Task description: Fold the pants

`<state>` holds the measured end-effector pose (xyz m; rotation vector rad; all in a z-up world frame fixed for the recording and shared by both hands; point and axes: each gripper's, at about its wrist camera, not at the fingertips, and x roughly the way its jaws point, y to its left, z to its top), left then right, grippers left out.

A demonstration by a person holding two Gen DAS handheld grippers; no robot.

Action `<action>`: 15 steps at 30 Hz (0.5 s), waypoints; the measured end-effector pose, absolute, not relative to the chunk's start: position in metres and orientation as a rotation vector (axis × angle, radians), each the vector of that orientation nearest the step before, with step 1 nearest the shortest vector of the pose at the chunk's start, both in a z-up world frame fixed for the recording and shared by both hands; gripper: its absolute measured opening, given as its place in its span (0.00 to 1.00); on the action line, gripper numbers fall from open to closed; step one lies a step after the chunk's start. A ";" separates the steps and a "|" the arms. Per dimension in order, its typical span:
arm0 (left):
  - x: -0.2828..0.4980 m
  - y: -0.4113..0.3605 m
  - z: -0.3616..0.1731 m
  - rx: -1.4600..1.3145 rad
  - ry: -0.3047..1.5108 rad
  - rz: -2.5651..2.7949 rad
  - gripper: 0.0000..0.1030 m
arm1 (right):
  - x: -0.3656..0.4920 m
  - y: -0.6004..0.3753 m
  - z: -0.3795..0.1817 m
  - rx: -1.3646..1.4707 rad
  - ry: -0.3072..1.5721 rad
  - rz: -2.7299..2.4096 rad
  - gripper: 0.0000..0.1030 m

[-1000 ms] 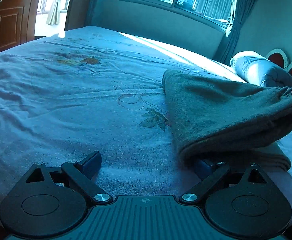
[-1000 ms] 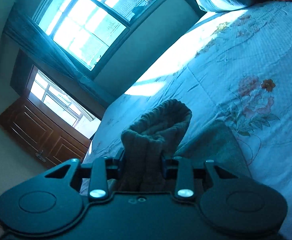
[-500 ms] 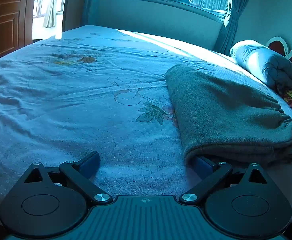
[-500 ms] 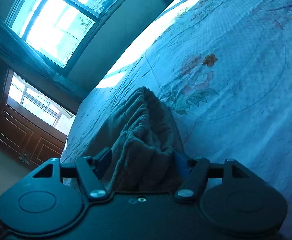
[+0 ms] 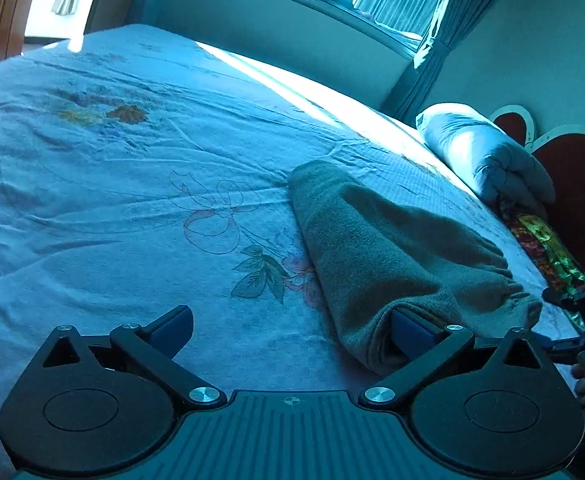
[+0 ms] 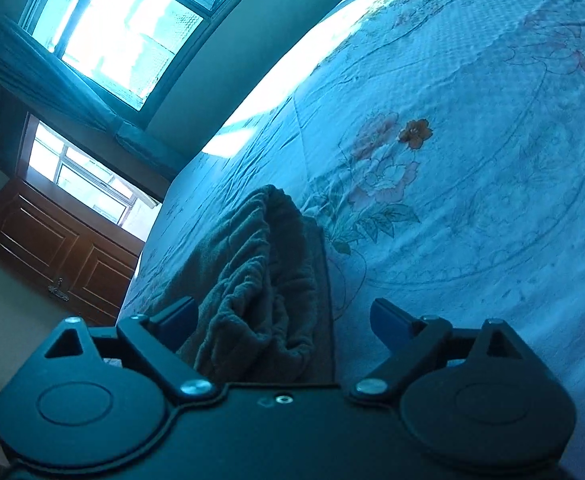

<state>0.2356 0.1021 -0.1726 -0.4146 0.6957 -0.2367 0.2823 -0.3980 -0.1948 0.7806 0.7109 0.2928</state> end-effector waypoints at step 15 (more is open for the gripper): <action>0.241 0.100 -0.143 -0.489 0.653 -0.248 1.00 | 0.277 -0.399 -0.186 0.799 0.641 0.337 0.89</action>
